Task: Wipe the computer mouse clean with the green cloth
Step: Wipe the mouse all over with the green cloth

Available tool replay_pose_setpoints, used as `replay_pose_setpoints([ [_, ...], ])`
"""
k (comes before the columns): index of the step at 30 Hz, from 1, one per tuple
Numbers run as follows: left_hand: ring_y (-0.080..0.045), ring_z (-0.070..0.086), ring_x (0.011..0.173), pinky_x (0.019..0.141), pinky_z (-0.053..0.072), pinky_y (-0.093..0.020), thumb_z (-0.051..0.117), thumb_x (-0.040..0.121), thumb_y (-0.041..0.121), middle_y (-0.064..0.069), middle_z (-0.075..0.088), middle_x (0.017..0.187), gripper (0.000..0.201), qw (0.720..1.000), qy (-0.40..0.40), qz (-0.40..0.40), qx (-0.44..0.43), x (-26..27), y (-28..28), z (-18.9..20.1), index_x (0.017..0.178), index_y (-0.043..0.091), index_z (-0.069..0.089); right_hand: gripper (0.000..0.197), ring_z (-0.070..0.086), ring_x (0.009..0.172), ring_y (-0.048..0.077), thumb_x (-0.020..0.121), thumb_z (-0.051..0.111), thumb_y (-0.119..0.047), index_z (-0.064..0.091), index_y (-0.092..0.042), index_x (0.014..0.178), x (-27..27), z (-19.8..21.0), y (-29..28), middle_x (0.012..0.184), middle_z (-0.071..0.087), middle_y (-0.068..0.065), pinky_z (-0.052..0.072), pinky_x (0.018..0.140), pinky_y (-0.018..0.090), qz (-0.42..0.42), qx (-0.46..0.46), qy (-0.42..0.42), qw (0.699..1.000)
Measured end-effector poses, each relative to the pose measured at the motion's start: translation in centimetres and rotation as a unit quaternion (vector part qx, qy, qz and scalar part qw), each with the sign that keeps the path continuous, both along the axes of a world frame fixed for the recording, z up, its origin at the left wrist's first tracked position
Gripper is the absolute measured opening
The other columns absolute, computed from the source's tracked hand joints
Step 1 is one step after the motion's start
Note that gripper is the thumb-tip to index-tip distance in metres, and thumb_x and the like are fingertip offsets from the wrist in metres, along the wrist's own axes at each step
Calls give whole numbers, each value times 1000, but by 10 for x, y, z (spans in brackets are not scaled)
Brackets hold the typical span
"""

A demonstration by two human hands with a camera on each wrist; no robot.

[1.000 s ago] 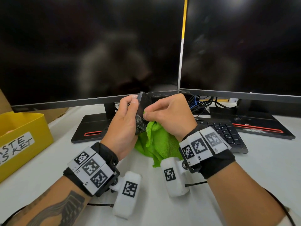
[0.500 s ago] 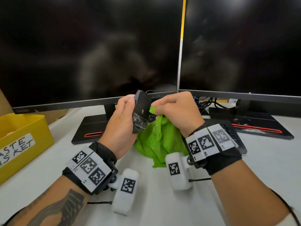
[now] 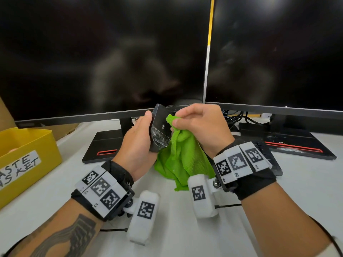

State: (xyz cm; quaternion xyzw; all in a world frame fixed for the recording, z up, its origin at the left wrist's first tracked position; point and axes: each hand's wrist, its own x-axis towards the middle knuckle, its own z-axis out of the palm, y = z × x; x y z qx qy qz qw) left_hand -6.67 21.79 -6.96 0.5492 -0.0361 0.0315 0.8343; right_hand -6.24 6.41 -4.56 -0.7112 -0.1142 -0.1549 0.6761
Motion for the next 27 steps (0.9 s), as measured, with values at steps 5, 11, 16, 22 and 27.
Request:
replay_pose_setpoints([
  [5,-29,70,124,104,55,-44,38,114,38,-16,73,133,46,998,27,-31,-38,-2,-1,0,140,9,62,23,72,78,32,68,89,-6,72,-20,73,5,0,-1,79,72,17,60,81,46,-47,10,-48,998],
  [11,-19,78,87,70,63,-33,42,113,39,-12,78,116,44,998,33,-22,-49,-5,1,3,139,9,62,22,67,70,14,74,88,-22,68,-23,65,13,-4,-11,69,69,-6,57,74,36,-138,-90,-63,984],
  [16,-27,77,108,92,62,-46,38,113,44,-13,78,122,49,998,52,-30,-34,-6,0,3,141,10,61,21,74,82,25,61,85,-42,76,-24,59,12,-6,-9,60,71,-6,62,87,43,-113,-169,23,979],
  [22,-35,78,107,88,59,-65,37,112,47,-16,79,118,49,997,64,-38,-32,-8,1,5,137,12,62,18,73,81,16,60,78,-35,83,-22,71,8,-6,-7,70,78,-7,63,84,45,-35,-215,47,975],
  [27,-32,79,104,80,65,-51,35,113,47,-16,79,119,50,996,64,-23,-51,-7,2,4,141,12,59,41,63,67,15,70,90,-40,80,-5,88,-2,-1,-6,74,73,11,54,74,37,31,-271,38,961],
])
